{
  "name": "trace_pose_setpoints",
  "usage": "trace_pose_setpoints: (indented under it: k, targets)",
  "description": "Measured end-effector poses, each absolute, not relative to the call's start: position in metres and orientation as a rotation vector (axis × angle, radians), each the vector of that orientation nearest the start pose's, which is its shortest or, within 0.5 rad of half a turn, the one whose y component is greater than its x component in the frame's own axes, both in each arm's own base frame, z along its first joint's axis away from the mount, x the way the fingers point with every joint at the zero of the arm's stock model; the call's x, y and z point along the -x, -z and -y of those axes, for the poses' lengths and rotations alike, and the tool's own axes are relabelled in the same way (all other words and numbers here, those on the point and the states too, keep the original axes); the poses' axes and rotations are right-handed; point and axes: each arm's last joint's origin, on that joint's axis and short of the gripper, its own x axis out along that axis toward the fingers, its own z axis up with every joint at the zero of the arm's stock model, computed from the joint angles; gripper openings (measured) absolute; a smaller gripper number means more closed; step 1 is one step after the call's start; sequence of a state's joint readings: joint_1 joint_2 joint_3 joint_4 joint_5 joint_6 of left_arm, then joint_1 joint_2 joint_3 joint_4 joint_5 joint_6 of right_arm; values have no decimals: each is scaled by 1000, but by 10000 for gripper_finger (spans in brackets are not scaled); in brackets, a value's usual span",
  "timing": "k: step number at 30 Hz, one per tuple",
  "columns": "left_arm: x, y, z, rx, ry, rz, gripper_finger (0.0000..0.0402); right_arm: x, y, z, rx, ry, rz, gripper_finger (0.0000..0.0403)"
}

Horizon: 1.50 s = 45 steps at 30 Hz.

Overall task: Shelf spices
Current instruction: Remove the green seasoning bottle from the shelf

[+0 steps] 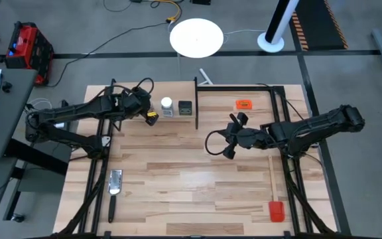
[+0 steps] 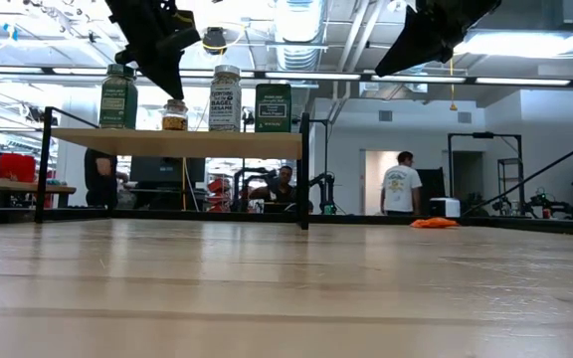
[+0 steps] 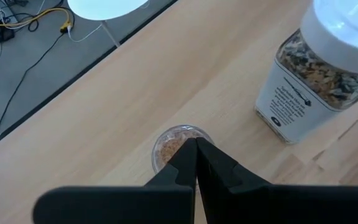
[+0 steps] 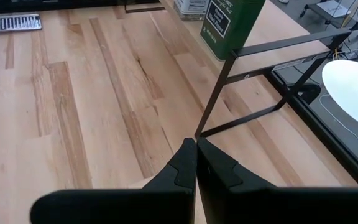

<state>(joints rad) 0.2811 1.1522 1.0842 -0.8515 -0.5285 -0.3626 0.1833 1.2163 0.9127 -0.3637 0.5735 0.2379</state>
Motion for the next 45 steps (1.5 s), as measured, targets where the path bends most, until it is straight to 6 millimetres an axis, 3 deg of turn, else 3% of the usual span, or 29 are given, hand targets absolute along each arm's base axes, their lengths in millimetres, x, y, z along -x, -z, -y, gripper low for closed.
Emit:
trace_pose_setpoints:
  k: [45]
  targets:
    - [-207, -315, -63, 242, -848, -778, 0, -251, -278, -31, 22, 444, -577, 15]
